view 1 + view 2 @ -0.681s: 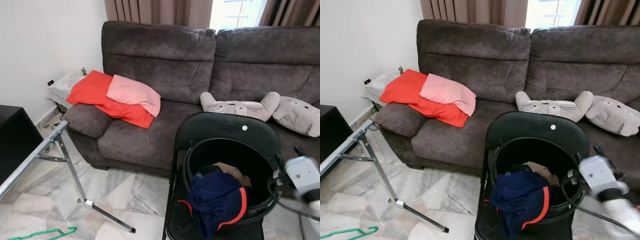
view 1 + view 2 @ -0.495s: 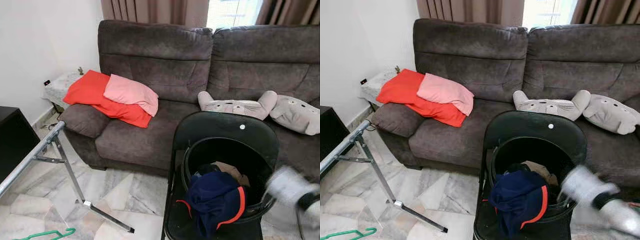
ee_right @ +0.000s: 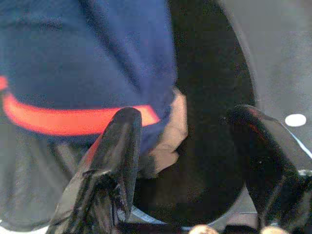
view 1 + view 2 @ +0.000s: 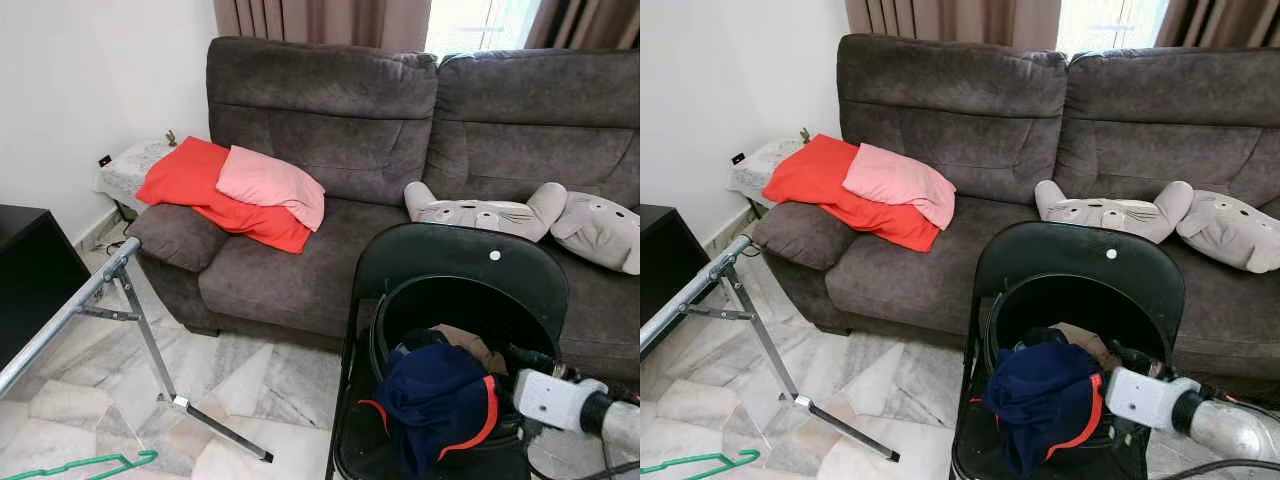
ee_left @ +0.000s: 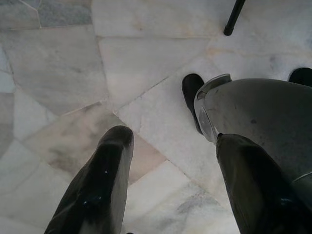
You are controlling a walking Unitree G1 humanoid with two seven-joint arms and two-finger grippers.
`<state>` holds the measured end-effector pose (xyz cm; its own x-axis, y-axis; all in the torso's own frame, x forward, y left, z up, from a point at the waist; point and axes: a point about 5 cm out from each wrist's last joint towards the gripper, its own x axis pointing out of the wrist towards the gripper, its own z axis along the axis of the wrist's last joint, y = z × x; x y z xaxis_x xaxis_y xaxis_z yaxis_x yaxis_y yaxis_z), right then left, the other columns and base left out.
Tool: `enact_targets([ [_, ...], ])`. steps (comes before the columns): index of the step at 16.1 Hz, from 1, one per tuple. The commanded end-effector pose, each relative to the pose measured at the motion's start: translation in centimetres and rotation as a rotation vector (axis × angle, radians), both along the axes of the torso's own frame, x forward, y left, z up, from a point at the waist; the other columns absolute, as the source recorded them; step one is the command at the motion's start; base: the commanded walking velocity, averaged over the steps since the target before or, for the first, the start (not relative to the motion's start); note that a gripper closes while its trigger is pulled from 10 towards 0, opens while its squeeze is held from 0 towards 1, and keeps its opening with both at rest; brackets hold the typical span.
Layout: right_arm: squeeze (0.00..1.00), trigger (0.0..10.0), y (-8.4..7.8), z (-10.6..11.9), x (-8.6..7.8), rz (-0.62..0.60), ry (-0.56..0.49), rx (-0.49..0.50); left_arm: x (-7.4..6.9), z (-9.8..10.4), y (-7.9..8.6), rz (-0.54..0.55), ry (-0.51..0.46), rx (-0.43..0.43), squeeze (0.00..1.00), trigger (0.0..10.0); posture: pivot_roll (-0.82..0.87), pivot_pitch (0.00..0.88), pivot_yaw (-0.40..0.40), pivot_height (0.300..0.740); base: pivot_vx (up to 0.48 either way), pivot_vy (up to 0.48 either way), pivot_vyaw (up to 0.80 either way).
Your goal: Hang hanger
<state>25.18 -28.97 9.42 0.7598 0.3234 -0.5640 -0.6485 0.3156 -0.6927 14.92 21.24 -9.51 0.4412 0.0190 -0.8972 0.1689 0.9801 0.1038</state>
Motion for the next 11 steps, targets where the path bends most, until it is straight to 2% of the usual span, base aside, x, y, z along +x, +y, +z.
enact_targets([
  [1,0.0,10.0,-0.5,0.1,-0.3,0.023,0.05,-0.015,-0.2,-0.1,0.2,0.005,0.014,0.002,0.0,10.0,-0.03,0.0,0.041,0.74,0.0,0.0,0.0],
  [5,0.0,10.0,-1.9,0.1,-1.3,0.053,0.148,-0.097,-0.1,0.0,0.1,0.003,0.014,-0.003,0.0,10.0,-0.02,0.0,0.043,0.74,0.0,0.0,0.0],
  [8,0.0,10.0,-3.0,0.3,-1.5,0.044,0.168,-0.152,-0.1,0.0,0.1,-0.002,0.015,-0.003,0.0,10.0,-0.03,0.0,0.043,0.74,0.0,0.0,0.0],
  [11,0.0,10.0,-3.1,0.2,-1.5,0.044,0.169,-0.159,-0.2,0.0,0.2,-0.002,0.015,-0.003,0.0,10.0,-0.03,0.0,0.043,0.74,0.0,0.0,0.0],
])
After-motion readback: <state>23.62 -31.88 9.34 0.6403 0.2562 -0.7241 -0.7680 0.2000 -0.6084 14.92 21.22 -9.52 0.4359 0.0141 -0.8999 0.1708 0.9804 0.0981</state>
